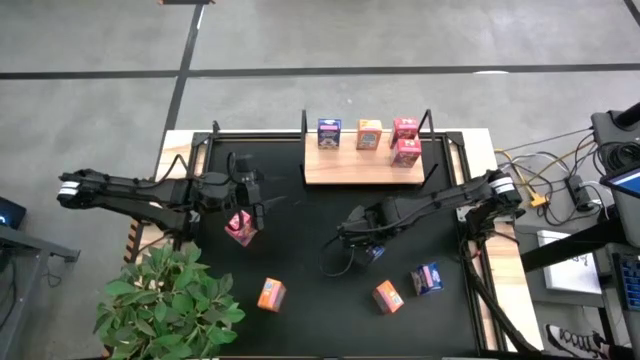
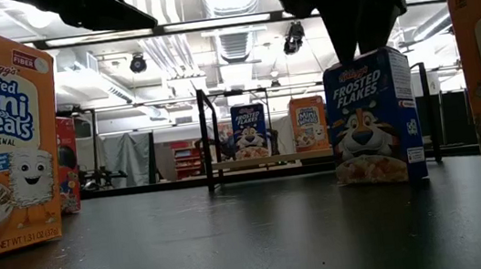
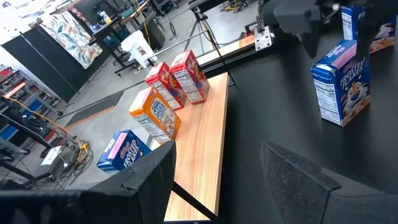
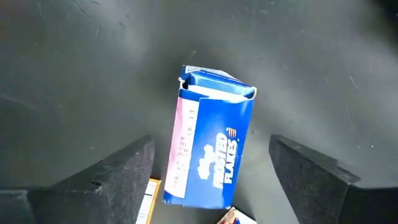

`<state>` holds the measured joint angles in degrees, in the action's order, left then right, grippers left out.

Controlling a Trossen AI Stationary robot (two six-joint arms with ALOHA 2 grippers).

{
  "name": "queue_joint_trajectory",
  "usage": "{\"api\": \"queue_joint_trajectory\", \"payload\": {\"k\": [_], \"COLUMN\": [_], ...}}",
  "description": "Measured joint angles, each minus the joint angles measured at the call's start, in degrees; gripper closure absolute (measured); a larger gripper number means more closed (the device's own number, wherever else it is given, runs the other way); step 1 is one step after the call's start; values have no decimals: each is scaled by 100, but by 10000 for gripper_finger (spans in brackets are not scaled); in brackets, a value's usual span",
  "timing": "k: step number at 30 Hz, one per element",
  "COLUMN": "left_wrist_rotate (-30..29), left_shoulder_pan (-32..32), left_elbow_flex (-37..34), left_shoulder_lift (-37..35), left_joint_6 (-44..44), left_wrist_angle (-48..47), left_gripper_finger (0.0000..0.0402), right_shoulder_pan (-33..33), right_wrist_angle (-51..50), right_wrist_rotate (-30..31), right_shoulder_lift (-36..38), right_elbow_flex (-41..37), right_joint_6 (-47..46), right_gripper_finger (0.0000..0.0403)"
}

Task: Stack cereal on shelf
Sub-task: Put the left blue cereal box on the shelf aligned with the other blue cereal box

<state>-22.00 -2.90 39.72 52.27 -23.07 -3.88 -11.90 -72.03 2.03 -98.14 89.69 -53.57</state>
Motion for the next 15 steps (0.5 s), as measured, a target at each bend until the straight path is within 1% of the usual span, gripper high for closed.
{"api": "queue_joint_trajectory", "payload": {"k": [3, 11, 15], "left_wrist_rotate": [0, 0, 0], "left_shoulder_pan": [-1, -2, -1], "left_elbow_flex": [0, 0, 0], "left_shoulder_lift": [0, 0, 0], "left_joint_6": [0, 0, 0], "left_wrist_angle": [-1, 2, 0], "left_gripper_finger": [183, 183, 183], "right_shoulder_pan": [2, 2, 2], "right_wrist_angle": [13, 71, 79], "right_wrist_rotate": [-7, -4, 2], "right_shoulder_lift": [-79, -112, -112], "right_elbow_flex": [0, 0, 0], "right_joint_6": [53, 60, 62], "right_gripper_finger": [116, 185, 211]}}
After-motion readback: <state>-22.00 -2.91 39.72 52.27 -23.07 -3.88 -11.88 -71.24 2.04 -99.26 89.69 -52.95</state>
